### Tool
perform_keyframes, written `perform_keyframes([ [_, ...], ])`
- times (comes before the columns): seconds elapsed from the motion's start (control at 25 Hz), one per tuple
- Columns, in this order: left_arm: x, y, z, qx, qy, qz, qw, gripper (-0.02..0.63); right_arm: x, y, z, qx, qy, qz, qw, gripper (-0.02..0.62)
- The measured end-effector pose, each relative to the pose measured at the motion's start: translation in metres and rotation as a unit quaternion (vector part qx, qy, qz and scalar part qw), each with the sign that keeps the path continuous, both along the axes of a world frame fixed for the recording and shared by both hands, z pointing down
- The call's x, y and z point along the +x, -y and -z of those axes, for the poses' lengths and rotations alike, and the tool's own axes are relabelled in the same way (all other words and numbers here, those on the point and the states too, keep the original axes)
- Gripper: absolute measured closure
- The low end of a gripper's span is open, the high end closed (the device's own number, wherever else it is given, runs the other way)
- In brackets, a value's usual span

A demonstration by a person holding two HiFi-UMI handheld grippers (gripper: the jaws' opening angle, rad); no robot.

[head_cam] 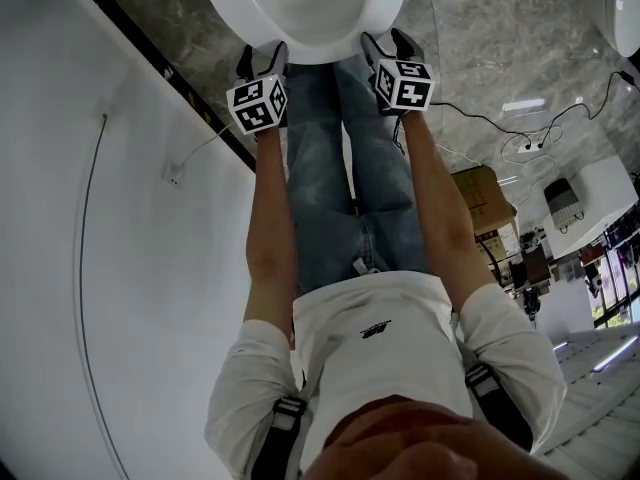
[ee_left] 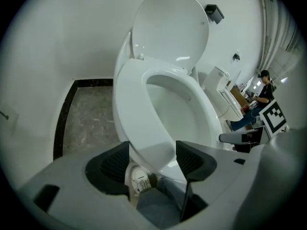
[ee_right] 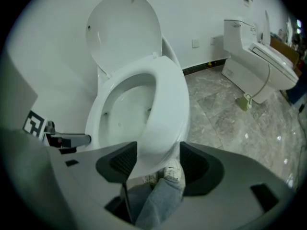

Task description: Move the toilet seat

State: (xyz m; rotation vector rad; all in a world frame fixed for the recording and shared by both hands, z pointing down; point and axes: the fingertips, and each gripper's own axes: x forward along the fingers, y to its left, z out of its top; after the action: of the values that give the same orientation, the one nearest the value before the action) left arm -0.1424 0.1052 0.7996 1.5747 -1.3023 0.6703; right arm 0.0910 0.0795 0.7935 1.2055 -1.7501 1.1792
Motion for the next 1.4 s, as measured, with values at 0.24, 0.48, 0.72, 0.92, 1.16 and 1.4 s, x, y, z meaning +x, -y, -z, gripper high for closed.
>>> perform_keyframes([
  [0.24, 0.0, -0.002, -0.006, -0.016, -0.011, 0.025, 0.9995, 0.273, -0.004, 0.001, -0.009, -0.019, 0.046, -0.048, 0.998, 0.307],
  [0.48, 0.009, -0.004, -0.011, -0.022, -0.049, 0.019, 0.9984, 0.261, -0.01, 0.001, -0.014, -0.027, 0.064, -0.068, 0.995, 0.305],
  [0.72, 0.013, -0.001, -0.012, -0.021, -0.038, 0.039, 0.9983, 0.261, -0.01, 0.001, -0.013, -0.028, 0.061, -0.058, 0.996, 0.307],
  [0.92, 0.013, 0.0, -0.011, -0.024, -0.034, 0.04, 0.9984, 0.261, -0.008, 0.002, -0.011, -0.025, 0.047, -0.052, 0.997, 0.307],
  [1.16, 0.012, 0.0, -0.009, -0.026, -0.026, 0.04, 0.9985, 0.262, -0.009, 0.002, -0.006, -0.012, 0.024, -0.028, 0.999, 0.308],
  [1.4, 0.012, 0.0, 0.004, -0.015, -0.027, 0.045, 0.9985, 0.262, -0.009, 0.001, 0.008, 0.001, 0.028, -0.026, 0.999, 0.308],
])
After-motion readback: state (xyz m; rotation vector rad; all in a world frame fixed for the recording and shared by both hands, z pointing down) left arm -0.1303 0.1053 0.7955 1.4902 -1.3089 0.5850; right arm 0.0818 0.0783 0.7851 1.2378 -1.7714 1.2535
